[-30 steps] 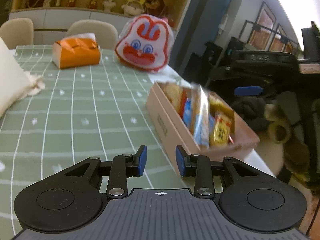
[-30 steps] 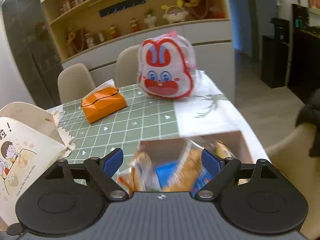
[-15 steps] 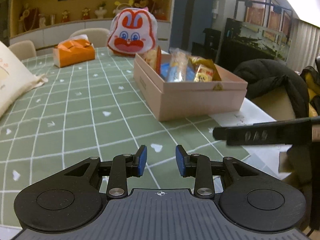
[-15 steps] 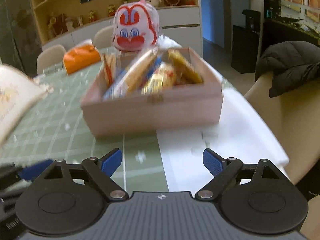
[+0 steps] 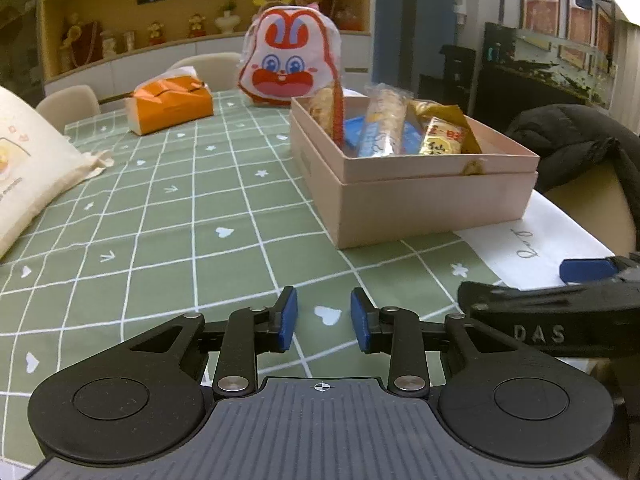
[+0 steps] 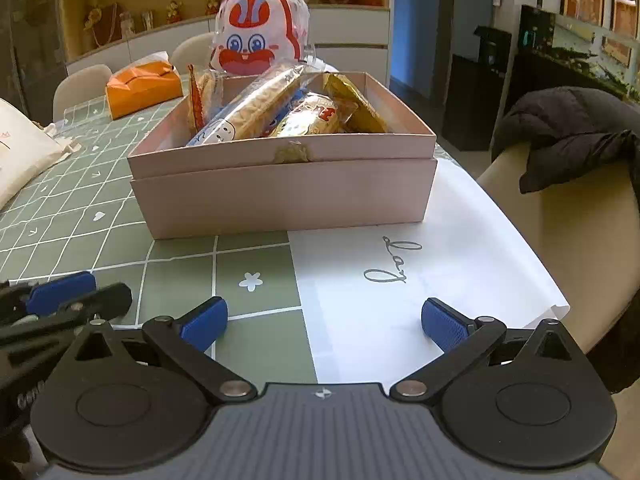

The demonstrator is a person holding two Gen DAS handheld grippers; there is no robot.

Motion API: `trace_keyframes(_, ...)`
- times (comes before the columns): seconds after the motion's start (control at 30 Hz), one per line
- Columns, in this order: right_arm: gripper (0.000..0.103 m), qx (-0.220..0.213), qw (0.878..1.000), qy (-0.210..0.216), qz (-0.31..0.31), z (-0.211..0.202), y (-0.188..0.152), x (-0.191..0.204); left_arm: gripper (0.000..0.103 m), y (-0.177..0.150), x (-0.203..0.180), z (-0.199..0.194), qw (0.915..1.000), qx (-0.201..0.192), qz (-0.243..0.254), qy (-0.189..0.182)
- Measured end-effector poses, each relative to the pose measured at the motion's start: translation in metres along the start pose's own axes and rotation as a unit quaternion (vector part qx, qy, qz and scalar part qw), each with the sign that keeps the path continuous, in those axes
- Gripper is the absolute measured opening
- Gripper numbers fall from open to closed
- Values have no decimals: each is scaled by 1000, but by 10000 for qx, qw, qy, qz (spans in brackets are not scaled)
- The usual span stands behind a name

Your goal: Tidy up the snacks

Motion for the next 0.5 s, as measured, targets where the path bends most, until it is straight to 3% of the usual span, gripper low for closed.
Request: trace_keyframes(0.5, 103, -122, 9999, 39, -62, 1, 0, -3, 35, -1, 1, -1, 10000, 15, 88, -24)
Point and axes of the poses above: each gripper's, at about its wrist camera, not at the fingertips, and z roughly the way its jaws point, x to its left, y to its top, the point moved 4 cm from there along z, roughly the way its jaws point, and after that the axes turned 14 degrees about x, right-handed, at the moved point
